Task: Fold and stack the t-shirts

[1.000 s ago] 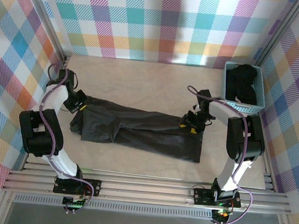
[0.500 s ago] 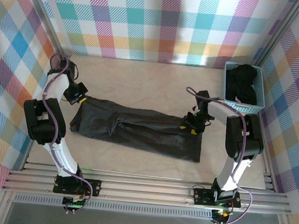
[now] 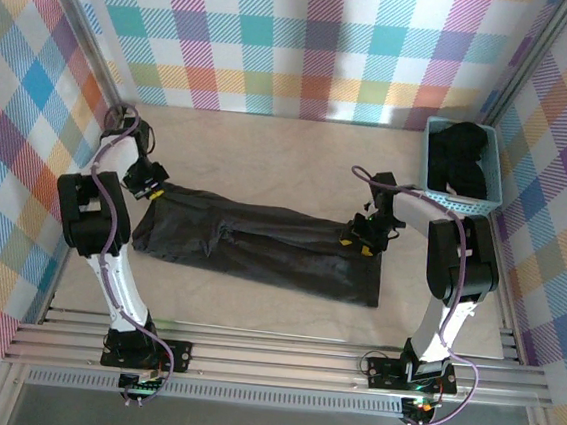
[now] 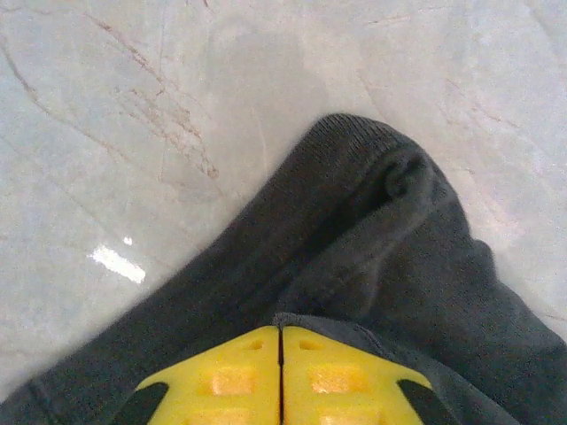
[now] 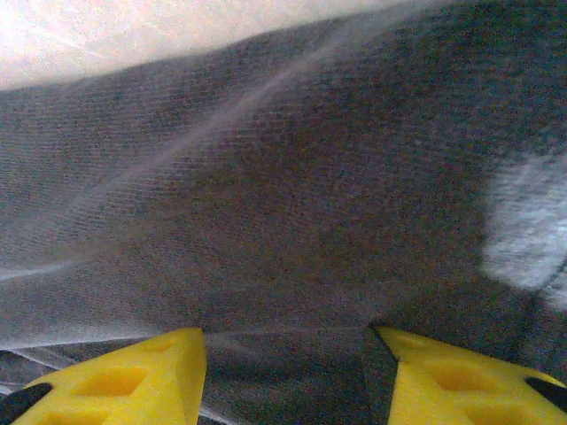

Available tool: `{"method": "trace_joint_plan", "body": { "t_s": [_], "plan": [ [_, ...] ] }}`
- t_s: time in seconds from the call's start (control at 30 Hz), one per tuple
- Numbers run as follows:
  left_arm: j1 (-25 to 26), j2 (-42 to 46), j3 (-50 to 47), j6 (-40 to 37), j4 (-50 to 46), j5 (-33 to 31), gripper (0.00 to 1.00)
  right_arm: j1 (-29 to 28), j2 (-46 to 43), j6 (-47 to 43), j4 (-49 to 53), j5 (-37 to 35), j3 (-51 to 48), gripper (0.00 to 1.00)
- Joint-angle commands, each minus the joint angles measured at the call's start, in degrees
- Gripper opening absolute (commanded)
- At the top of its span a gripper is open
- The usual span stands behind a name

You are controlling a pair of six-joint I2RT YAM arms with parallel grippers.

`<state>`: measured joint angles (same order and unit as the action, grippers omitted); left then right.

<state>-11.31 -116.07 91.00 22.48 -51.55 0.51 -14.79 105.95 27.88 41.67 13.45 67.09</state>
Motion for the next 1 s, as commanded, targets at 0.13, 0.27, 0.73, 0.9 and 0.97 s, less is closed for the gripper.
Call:
{"method": "trace_joint_plan", "body": {
  "t_s": [0.13, 0.27, 0.73, 0.9, 0.97],
  "plan": [
    [0.3, 1.8, 2.5, 0.4, -1.8, -8.8, 0.31, -0.4, -5.4, -1.2, 0.2, -1.7, 0.0, 0.52],
    [2.9, 13.5, -4.2, 3.0, -0.2, -9.3, 0.32, -0.4, -10.4, -2.7, -0.4, -2.9, -0.2, 0.52],
    [15.4, 19.2, -31.8, 30.7, 15.9, 4.1, 0.16, -0.4, 5.4, -6.7, 6.5, -5.8, 11.0, 0.47],
    [16.3, 5.8, -21.4, 27.4, 13.8, 4.9, 0.15, -0.9, 8.4, -3.9, 12.4, -8.9, 10.3, 0.48],
    [17.3, 1.5, -15.3, 25.8, 12.9, 3.6, 0.15, -1.7, 6.0, -2.4, 12.6, -9.8, 7.4, 0.49]
  ]
}}
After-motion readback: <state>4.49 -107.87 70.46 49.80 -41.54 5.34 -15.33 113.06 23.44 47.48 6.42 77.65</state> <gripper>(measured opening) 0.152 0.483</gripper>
